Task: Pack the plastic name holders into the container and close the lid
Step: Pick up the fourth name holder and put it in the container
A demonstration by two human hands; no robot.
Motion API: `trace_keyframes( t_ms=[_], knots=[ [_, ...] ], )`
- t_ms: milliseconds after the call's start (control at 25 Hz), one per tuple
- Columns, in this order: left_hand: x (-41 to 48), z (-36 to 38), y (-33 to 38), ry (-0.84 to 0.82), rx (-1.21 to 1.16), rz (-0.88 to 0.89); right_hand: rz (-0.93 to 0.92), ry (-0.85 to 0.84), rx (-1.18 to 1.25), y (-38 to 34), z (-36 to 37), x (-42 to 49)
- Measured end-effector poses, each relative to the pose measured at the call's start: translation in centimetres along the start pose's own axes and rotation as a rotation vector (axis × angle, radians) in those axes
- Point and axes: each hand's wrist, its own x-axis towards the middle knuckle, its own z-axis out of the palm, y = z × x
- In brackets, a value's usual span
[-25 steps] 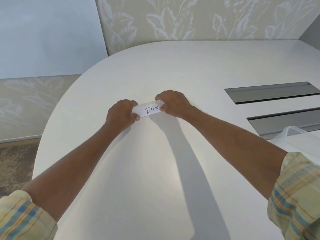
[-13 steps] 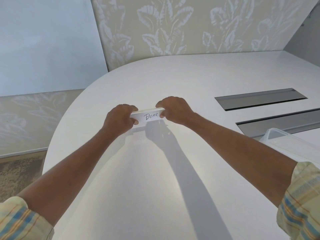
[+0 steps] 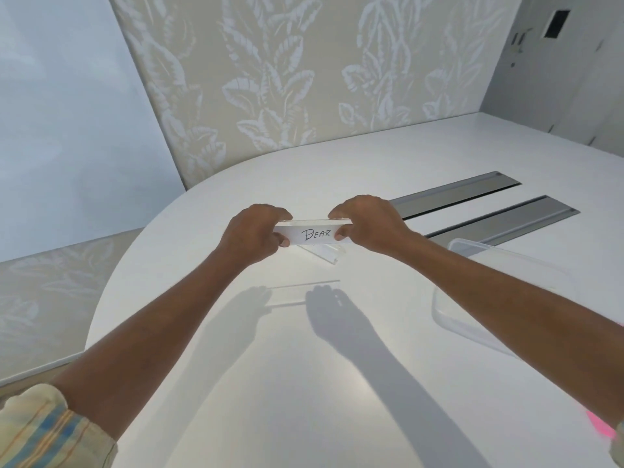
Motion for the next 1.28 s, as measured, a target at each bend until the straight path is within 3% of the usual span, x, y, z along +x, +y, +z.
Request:
trace_keyframes(
  t_ms=[440, 760, 1000, 1280],
  knots=[
    [3.5, 2.3, 17.2, 0.023, -0.047, 0.274, 0.223, 0.089, -0.144, 11.4, -8.7, -12.3],
    [5.1, 6.7, 28.1, -0.051, -0.062, 0.437, 0.423, 0.027, -0.135, 18.4, -11.7, -20.9],
    [5.8, 9.6, 31.9, -0.155, -0.030, 0.480, 0.493, -0.034, -0.127, 21.6, -10.5, -23.5],
    [6.6, 12.8, 33.1, -0.303, 0.068, 0.517, 0.489, -0.216, -0.108, 23.6, -6.9, -24.1]
  ],
)
